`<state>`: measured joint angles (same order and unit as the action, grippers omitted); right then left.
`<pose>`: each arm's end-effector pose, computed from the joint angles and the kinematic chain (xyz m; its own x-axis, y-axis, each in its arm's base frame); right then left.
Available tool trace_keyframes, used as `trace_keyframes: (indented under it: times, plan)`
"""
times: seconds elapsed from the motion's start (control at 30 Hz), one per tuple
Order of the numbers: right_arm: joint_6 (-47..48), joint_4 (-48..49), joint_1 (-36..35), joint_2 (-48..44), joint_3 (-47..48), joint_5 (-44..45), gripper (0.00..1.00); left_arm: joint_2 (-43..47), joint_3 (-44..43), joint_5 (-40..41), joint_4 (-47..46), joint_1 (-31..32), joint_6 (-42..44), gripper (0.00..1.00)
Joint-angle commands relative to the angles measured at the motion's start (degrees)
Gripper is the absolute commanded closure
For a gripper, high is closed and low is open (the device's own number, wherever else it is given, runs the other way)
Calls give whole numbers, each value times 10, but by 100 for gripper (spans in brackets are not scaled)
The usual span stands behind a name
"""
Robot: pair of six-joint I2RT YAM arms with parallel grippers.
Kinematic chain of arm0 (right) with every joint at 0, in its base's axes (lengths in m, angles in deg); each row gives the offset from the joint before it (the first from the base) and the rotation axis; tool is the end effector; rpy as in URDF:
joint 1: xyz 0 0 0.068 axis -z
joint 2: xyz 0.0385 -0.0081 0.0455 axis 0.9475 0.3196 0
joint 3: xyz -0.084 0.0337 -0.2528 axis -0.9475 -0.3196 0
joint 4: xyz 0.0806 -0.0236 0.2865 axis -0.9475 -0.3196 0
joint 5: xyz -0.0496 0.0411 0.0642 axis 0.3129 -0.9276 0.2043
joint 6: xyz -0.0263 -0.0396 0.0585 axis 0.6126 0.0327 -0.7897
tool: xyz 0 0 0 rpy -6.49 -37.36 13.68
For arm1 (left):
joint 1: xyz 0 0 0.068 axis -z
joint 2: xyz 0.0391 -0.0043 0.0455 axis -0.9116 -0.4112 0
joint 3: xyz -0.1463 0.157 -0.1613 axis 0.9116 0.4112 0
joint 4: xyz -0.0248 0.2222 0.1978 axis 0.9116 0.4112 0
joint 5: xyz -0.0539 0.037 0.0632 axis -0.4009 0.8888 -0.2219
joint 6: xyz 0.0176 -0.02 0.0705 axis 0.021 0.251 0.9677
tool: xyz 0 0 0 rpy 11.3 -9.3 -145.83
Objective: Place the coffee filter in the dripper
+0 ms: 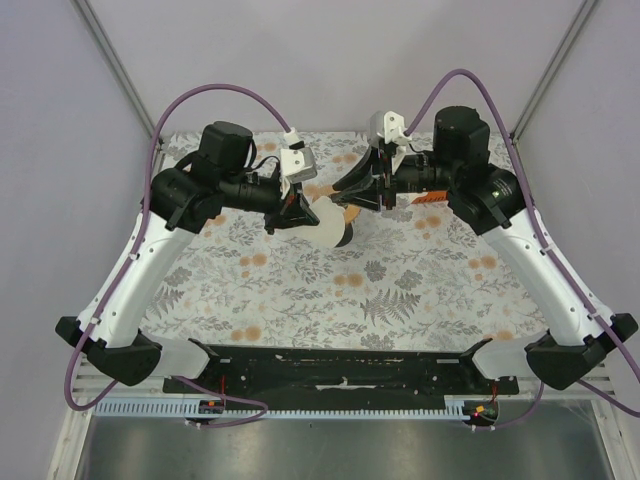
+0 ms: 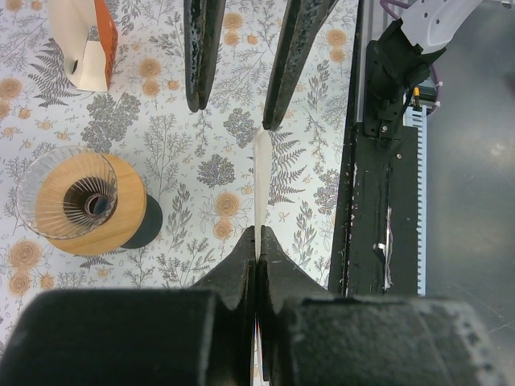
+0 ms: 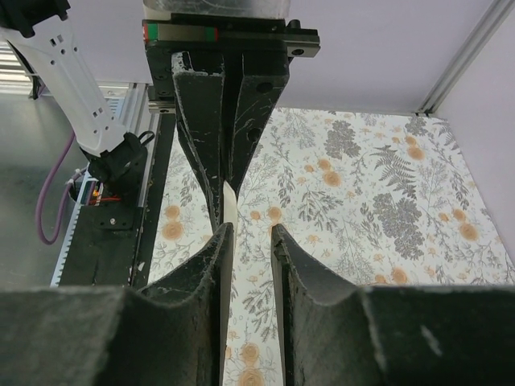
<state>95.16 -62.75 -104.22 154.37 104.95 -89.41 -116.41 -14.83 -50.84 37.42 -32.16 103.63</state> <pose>0.2435 0.2180 0.4965 0.1296 -0.1151 -0.9849 -0.9897 0.0459 -0.1356 0.2250 -0.2021 0.4652 -0.0764 0.4198 -0.9044 0.9918 0.1253 -0.0256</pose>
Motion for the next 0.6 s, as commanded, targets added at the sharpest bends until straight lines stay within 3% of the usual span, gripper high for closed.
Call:
trace_keyframes:
  times: [0.0, 0.57]
  plan:
    - [2, -5, -3, 5, 26, 7, 69, 12, -7, -12, -3, 6, 20, 98]
    - [12, -25, -7, 16, 24, 3, 69, 9, -9, -5, 2, 10, 29, 98]
